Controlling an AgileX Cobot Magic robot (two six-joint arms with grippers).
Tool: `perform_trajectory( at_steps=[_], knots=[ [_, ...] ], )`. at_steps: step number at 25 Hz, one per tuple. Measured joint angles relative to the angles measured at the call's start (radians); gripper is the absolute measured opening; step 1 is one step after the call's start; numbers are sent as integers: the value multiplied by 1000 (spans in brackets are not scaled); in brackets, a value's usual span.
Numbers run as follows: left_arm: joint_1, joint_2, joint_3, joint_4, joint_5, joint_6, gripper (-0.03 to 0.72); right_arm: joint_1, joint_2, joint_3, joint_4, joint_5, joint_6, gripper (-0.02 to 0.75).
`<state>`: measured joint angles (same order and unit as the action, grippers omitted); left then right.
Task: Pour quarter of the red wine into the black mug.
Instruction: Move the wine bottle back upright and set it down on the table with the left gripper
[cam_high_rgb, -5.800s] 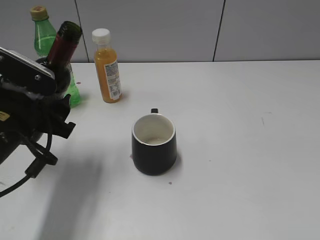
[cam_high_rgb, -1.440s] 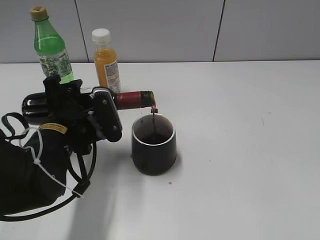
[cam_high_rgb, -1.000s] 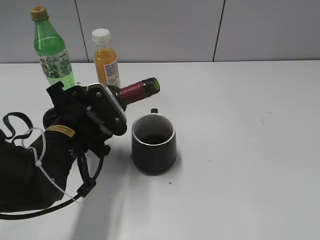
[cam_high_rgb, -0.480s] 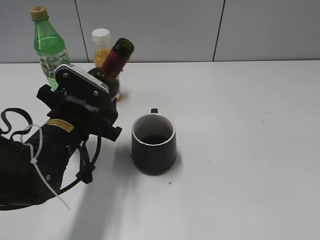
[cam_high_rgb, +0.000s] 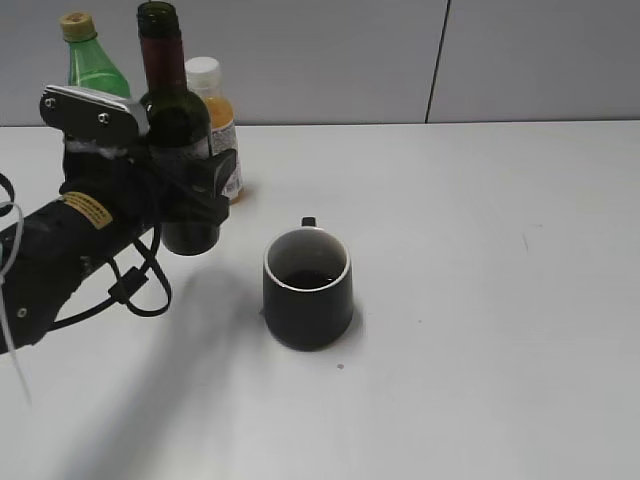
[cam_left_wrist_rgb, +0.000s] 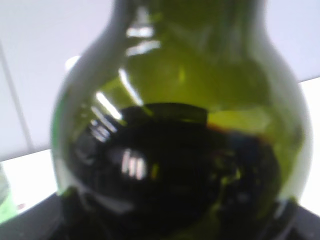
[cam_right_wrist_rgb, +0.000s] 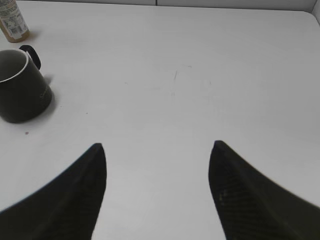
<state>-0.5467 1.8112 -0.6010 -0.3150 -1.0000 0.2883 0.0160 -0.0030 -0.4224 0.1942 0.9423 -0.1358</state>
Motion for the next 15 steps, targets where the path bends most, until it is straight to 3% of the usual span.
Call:
perform_trajectory(
  at_steps=[4, 7, 10, 15],
  knots=[
    [105, 0, 1, 289, 2, -181, 540, 0, 0, 0, 0, 0, 0, 494],
    [168, 6, 1, 449, -23, -267, 540, 0, 0, 0, 0, 0, 0, 494],
    [206, 46, -20, 538, -94, -303, 540, 0, 0, 0, 0, 0, 0, 494],
    [213, 138, -113, 623, -110, -336, 540, 0, 0, 0, 0, 0, 0, 494]
  ],
)
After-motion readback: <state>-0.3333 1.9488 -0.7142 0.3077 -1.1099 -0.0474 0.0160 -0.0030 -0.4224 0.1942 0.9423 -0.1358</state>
